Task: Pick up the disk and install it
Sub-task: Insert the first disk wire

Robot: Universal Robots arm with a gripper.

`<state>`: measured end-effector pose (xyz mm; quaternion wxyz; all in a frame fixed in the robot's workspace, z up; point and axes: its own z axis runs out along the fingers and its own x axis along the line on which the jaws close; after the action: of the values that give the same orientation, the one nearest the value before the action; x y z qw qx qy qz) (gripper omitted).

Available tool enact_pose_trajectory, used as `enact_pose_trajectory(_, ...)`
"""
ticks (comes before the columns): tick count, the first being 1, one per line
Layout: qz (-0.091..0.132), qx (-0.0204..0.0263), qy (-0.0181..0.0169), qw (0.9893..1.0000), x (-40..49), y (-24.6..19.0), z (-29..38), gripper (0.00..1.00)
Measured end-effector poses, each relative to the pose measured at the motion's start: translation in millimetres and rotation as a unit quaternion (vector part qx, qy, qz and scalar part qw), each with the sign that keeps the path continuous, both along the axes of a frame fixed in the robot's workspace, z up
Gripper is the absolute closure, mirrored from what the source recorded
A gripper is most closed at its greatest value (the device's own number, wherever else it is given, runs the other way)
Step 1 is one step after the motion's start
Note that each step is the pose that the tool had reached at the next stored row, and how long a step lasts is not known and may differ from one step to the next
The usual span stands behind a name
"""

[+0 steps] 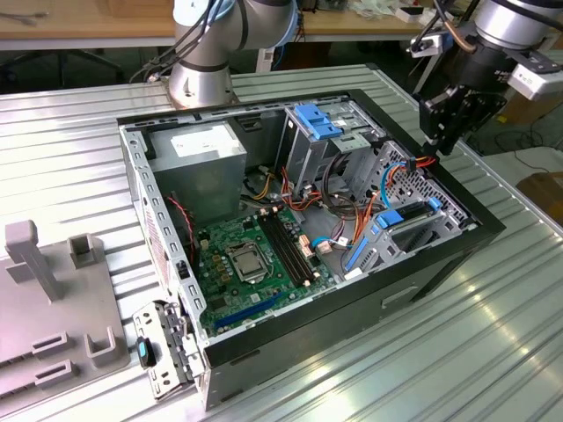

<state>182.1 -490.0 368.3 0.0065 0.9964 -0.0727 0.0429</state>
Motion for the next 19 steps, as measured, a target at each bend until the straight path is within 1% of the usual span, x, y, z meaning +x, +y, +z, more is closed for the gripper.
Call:
enact_pose_trajectory(8,-0.002,0.0002,0.0,1.0,0.0,-0.1,-1.0,0.64)
enact_pose_trajectory(10,-0.003,0.0002,0.0,1.0,-0.4,-1.6,-2.0,0.64)
enact_pose_trajectory(13,-0.003,0.0,0.0,1.0,-0.5,-1.7,-2.4,0.64)
enact_pose_trajectory(14,-0.004,0.0,0.0,1.0,-0.5,-1.7,-2.5,0.65)
enact_pose_trajectory(15,-0.004,0.0001,0.0,1.0,-0.5,-1.7,-2.7,0.72)
enact_pose_trajectory(17,-0.004,0.0001,0.0,1.0,-0.5,-1.7,-2.7,0.72)
enact_pose_trajectory(18,-0.004,0.0001,0.0,1.0,-0.5,-1.7,-2.7,0.79)
enact_pose_trajectory(19,-0.004,0.0001,0.0,1.0,-0.5,-1.7,-2.9,0.79)
